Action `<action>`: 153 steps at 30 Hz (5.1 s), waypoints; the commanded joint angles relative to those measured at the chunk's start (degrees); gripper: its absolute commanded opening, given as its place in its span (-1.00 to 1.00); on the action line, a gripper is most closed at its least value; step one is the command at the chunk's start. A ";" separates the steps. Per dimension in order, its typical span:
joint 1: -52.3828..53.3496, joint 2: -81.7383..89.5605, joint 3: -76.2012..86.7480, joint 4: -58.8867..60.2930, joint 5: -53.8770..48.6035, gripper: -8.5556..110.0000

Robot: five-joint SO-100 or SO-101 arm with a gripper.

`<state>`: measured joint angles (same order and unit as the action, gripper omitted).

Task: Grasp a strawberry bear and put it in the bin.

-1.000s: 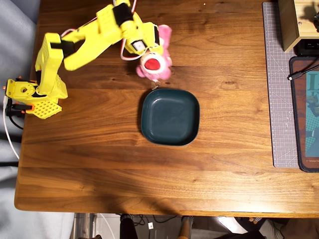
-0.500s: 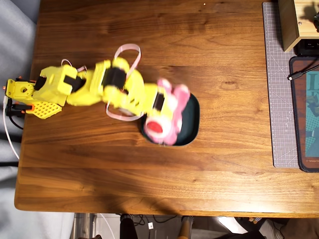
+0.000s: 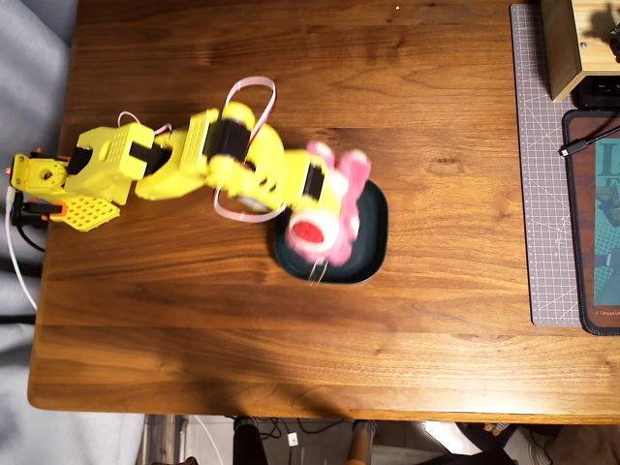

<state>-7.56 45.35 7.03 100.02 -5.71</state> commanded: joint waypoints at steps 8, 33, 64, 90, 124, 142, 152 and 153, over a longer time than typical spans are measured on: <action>-0.88 0.35 -4.83 2.55 0.35 -0.86; -3.60 -3.69 -7.03 2.72 0.00 -0.22; 6.24 117.60 127.53 -29.27 0.70 -0.75; 13.62 148.54 168.75 -30.32 -1.14 -0.86; 6.15 148.54 168.22 -27.95 -0.97 -0.86; 6.15 148.54 168.22 -27.95 -1.14 -0.86; 6.15 148.54 168.22 -27.95 -1.14 -0.86; 6.15 148.54 168.22 -27.95 -1.14 -0.86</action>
<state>-0.35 192.22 176.22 71.81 -6.86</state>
